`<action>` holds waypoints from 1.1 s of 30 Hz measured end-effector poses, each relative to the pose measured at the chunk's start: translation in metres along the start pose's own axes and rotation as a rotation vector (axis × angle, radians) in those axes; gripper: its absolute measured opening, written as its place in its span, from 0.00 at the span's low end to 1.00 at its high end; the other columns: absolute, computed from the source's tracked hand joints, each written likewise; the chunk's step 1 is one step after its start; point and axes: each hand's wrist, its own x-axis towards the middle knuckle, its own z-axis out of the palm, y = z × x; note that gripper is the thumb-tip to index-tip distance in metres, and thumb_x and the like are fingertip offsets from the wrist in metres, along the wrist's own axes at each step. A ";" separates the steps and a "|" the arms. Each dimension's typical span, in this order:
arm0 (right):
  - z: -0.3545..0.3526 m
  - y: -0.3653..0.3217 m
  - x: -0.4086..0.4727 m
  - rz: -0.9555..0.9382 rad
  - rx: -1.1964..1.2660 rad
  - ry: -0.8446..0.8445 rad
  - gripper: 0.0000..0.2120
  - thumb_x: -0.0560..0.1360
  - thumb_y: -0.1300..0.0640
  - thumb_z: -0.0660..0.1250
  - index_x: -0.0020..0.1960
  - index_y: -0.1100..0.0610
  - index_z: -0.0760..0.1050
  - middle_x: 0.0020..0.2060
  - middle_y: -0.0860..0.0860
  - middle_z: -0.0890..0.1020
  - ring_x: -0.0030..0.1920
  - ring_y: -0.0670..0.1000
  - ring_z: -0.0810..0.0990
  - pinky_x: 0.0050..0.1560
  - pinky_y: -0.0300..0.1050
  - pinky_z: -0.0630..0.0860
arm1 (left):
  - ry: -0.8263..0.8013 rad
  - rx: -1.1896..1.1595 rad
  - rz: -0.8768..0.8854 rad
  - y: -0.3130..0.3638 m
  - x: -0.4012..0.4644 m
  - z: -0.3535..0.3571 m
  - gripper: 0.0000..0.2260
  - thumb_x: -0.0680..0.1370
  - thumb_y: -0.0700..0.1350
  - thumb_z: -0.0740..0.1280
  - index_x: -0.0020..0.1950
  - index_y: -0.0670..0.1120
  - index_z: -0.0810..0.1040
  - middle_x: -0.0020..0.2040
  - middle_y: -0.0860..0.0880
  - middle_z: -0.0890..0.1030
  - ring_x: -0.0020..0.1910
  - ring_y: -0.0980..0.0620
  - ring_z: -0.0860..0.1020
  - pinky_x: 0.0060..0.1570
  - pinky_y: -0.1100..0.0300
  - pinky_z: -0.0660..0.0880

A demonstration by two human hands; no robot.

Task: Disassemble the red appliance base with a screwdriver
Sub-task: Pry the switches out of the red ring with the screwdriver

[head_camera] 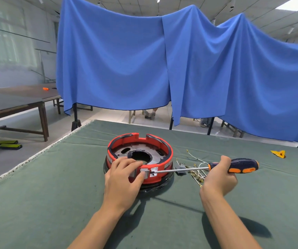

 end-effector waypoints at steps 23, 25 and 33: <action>0.032 0.036 0.031 0.241 -0.162 -0.026 0.14 0.70 0.49 0.61 0.30 0.56 0.70 0.26 0.48 0.74 0.29 0.51 0.70 0.33 0.46 0.65 | -0.043 -0.022 -0.029 -0.001 0.003 0.002 0.11 0.79 0.47 0.64 0.58 0.56 0.80 0.52 0.66 0.73 0.59 0.64 0.62 0.57 0.55 0.59; 0.037 0.038 0.034 0.258 -0.192 -0.049 0.14 0.70 0.49 0.61 0.31 0.56 0.70 0.26 0.48 0.74 0.29 0.51 0.70 0.35 0.46 0.66 | -0.041 -0.029 -0.028 0.000 0.003 0.001 0.11 0.79 0.46 0.64 0.57 0.57 0.81 0.50 0.68 0.73 0.59 0.64 0.62 0.57 0.54 0.59; 0.053 0.041 0.036 0.282 -0.295 -0.136 0.11 0.72 0.51 0.61 0.34 0.57 0.68 0.30 0.49 0.74 0.30 0.50 0.69 0.30 0.45 0.63 | -0.048 -0.057 -0.028 -0.002 0.005 0.000 0.10 0.78 0.46 0.65 0.56 0.56 0.81 0.51 0.65 0.75 0.58 0.63 0.64 0.63 0.48 0.64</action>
